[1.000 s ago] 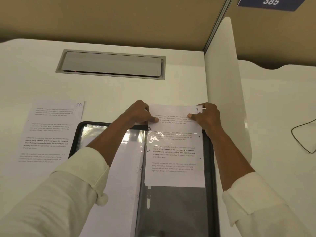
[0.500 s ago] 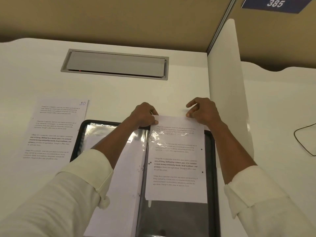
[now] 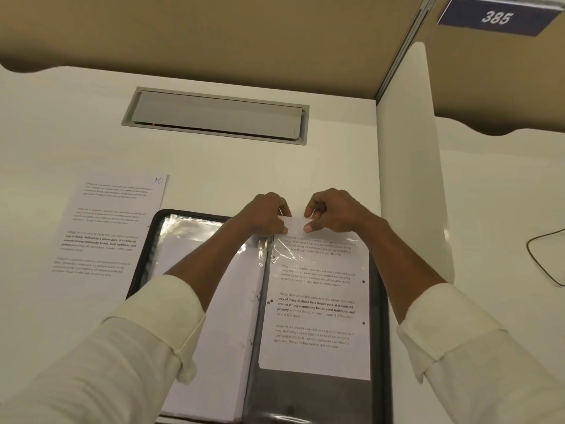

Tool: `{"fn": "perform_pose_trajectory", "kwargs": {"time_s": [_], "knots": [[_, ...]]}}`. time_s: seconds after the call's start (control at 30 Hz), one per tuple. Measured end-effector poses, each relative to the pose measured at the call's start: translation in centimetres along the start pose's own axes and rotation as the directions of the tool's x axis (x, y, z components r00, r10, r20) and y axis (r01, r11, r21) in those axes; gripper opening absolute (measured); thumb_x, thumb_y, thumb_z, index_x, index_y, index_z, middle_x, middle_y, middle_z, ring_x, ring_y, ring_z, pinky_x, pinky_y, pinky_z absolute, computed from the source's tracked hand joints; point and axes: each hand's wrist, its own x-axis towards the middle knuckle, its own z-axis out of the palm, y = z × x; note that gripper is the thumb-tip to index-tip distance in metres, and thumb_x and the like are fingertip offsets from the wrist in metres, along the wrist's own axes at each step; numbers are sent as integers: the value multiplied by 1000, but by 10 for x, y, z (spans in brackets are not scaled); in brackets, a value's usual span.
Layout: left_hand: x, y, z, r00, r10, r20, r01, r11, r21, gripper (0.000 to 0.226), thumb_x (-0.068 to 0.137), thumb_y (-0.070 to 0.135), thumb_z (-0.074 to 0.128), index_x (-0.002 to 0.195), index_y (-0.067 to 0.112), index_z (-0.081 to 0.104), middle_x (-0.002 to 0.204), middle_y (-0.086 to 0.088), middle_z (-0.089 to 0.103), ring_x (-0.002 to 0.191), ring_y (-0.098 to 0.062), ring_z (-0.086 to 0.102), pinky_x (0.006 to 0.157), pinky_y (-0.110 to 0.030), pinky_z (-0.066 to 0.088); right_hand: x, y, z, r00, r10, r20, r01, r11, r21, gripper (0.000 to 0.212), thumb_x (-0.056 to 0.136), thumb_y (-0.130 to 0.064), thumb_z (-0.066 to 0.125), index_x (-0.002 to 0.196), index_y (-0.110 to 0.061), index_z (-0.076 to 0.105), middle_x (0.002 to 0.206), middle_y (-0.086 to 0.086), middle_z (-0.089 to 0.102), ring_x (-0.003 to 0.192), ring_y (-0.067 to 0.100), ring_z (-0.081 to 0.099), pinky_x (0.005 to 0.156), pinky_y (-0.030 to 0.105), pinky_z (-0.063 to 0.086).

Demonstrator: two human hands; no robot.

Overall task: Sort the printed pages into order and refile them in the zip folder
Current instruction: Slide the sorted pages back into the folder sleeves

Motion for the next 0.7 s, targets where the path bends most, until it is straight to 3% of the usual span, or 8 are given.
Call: {"fn": "perform_pose_trajectory", "kwargs": {"time_s": [0.13,0.23,0.33,0.47,0.6,0.7], "knots": [[-4,-1,0,1000,3,-10,-3,1000,2,31,81,21,87,109,18,75,105,6,63,97,-17,62,79,-27,47,-4,2,13,1000,-6,-24,5,999,-35,42,68,-33,99,100,-20,75,94,-6,73,88,15,69,83,37,58],[-9,-2,1,998,24,-50,-26,999,-46,34,80,21,87,111,18,72,98,11,58,92,-12,58,77,-25,44,-9,2,20,1000,-14,-25,13,998,-55,47,67,-29,99,104,-19,73,93,-7,69,86,16,64,74,30,49],[-16,-8,4,991,-4,-137,-15,990,-140,38,77,14,88,111,17,71,101,6,68,91,-13,63,76,-23,49,-11,3,22,999,-27,-34,25,997,-68,51,64,-33,100,105,-24,71,92,-7,68,85,16,64,71,29,46],[-34,-27,18,973,20,-230,-59,985,-163,40,73,9,89,108,17,70,103,2,69,95,-19,66,86,-39,58,-13,1,24,999,-39,-4,38,992,-123,61,63,-36,100,113,-27,67,99,-8,69,90,16,67,77,32,53],[-52,-40,30,943,63,-326,-97,991,-90,52,74,21,93,119,16,67,115,0,64,110,-22,54,92,-39,50,-13,1,30,998,-60,-27,55,985,-161,60,63,-31,99,113,-30,66,102,-9,71,98,19,66,89,39,53],[-66,-48,39,928,99,-360,-99,995,20,62,74,33,94,126,17,64,125,1,59,120,-23,48,99,-38,46,-13,1,31,998,-50,43,55,992,-117,55,78,-27,92,123,-32,60,109,-7,73,105,18,64,94,39,50]]}}
